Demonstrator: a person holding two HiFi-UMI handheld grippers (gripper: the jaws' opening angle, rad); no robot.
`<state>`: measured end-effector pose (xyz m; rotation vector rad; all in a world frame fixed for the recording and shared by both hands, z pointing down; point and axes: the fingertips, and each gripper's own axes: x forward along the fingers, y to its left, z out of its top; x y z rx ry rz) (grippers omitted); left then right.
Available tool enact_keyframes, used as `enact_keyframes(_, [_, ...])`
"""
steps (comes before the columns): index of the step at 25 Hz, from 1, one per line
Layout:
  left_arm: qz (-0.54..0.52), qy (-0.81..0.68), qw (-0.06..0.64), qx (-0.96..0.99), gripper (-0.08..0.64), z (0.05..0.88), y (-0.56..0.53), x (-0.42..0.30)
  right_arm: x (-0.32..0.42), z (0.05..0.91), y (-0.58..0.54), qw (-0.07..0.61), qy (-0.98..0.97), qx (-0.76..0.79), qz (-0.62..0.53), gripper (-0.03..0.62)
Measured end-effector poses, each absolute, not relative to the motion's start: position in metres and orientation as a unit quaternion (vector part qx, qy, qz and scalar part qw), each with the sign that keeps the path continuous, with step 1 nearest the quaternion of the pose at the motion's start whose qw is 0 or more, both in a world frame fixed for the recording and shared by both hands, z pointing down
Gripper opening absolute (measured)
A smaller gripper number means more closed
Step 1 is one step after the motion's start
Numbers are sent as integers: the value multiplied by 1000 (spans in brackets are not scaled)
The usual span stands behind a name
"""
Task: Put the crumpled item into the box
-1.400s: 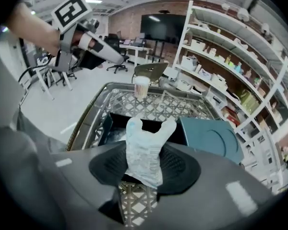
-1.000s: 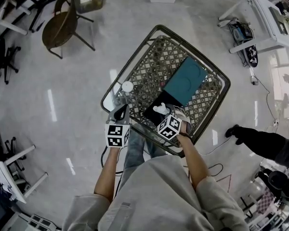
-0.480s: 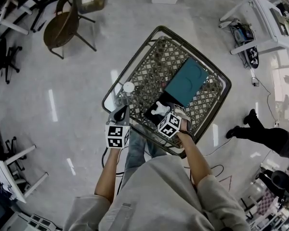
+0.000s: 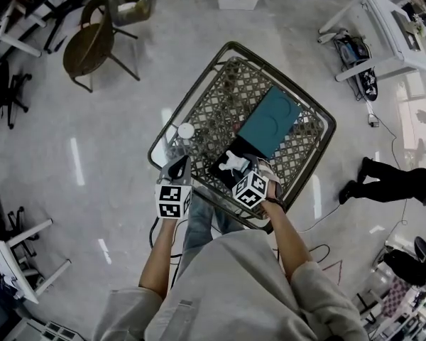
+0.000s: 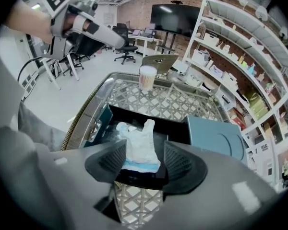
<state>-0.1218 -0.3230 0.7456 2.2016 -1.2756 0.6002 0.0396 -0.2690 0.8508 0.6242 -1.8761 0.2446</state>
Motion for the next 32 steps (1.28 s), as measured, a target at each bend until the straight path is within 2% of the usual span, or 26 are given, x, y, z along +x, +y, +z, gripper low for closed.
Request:
enact_keyframes(4, [219, -472, 258, 814, 6, 741, -322, -119, 40, 835, -267, 527, -797, 280, 96, 200])
enact_keyframes(9, [218, -473, 253, 815, 6, 735, -320, -114, 46, 826, -267, 516, -796, 304, 90, 67])
enact_keyframes(12, [218, -474, 251, 815, 6, 733, -317, -113, 50, 822, -268, 508, -794, 321, 93, 20])
enact_keyframes(21, [214, -478, 239, 818, 6, 711, -316, -108, 58, 786, -283, 446, -799, 377, 144, 0])
enact_keyframes(32, [187, -491, 196, 828, 6, 661, -330, -105, 101, 707, -318, 261, -783, 525, 209, 0])
